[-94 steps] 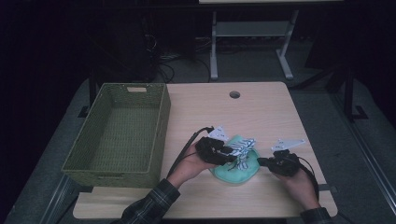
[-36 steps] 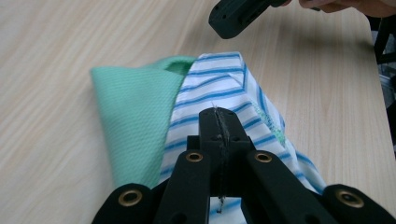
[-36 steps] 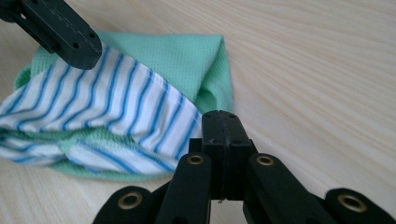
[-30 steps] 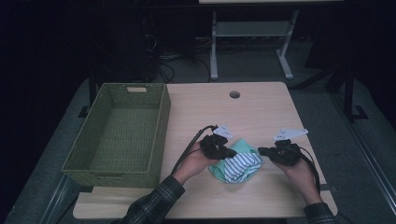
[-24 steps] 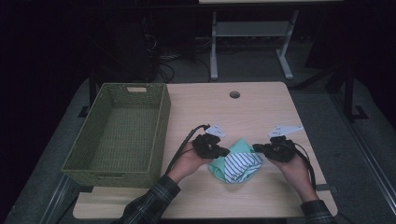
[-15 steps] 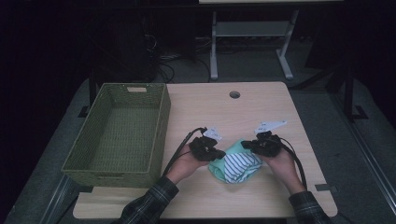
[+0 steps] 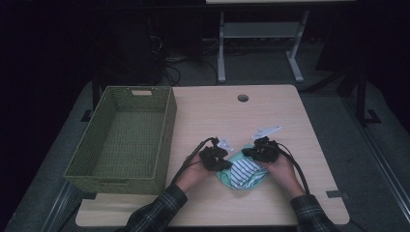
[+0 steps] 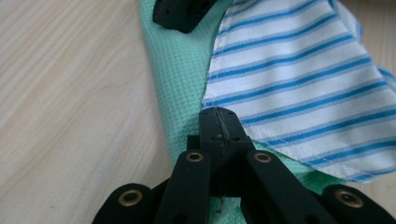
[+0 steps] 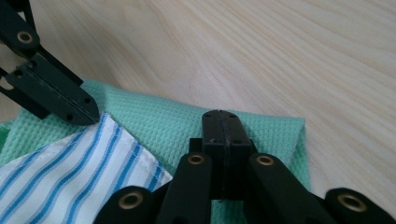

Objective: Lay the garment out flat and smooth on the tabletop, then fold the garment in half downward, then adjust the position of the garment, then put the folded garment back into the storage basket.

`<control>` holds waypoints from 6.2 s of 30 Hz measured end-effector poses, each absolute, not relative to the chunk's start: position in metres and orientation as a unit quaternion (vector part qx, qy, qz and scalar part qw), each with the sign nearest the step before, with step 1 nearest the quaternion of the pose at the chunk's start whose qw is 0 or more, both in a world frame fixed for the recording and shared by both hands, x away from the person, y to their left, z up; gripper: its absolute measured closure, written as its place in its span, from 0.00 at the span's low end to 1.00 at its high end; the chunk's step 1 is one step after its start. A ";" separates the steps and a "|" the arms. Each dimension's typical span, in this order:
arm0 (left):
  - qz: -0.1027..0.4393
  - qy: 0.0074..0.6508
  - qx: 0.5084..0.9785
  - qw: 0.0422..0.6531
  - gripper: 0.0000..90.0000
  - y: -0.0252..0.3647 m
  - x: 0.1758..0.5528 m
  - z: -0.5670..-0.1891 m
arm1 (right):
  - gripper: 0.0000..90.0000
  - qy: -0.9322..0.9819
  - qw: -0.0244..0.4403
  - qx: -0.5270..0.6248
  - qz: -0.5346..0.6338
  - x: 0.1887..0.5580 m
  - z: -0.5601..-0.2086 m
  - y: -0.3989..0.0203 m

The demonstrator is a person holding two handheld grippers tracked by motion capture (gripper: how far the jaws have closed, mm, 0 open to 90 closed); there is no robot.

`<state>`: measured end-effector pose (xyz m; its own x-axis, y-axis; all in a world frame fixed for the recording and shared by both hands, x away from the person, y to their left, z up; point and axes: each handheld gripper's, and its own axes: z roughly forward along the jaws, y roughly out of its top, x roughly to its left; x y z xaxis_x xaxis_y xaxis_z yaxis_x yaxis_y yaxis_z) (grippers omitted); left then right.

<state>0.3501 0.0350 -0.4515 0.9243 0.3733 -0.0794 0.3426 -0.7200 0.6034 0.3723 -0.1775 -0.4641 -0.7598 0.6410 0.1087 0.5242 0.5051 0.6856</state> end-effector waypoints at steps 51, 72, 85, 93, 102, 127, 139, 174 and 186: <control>0.045 0.228 0.906 0.353 0.70 0.048 0.375 -0.425 | 1.00 0.850 0.111 0.361 0.368 0.351 -0.449 -0.224; 0.042 0.248 0.906 0.341 0.36 0.088 0.341 -0.424 | 1.00 0.866 0.100 0.353 0.339 0.348 -0.461 -0.239; 0.053 0.245 0.906 0.340 0.31 0.093 0.333 -0.421 | 1.00 0.871 0.074 0.338 0.348 0.318 -0.462 -0.242; 0.052 0.238 0.909 0.338 0.31 0.093 0.329 -0.421 | 1.00 0.874 0.064 0.327 0.354 0.301 -0.461 -0.236; 0.053 0.237 0.911 0.335 0.31 0.094 0.328 -0.422 | 1.00 0.882 0.049 0.307 0.355 0.286 -0.465 -0.225; 0.055 0.219 0.915 0.335 0.30 0.090 0.326 -0.420 | 0.36 0.819 0.164 0.428 0.345 0.295 -0.472 -0.291; 0.047 0.193 0.918 0.343 0.29 0.075 0.317 -0.418 | 0.17 0.802 0.178 0.448 0.352 0.299 -0.482 -0.299; 0.024 0.149 0.949 0.275 0.26 0.050 0.310 -0.455 | 0.17 0.800 0.180 0.452 0.352 0.299 -0.482 -0.298; 0.008 0.147 0.949 0.278 0.64 0.047 0.309 -0.450 | 0.17 0.799 0.180 0.454 0.351 0.299 -0.482 -0.298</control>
<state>0.3090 0.0470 -0.4503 0.9564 0.2842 -0.0669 0.2755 -0.8025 0.5293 0.2986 -0.2982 -0.4822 -0.5236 0.8514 0.0308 0.5982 0.3417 0.7248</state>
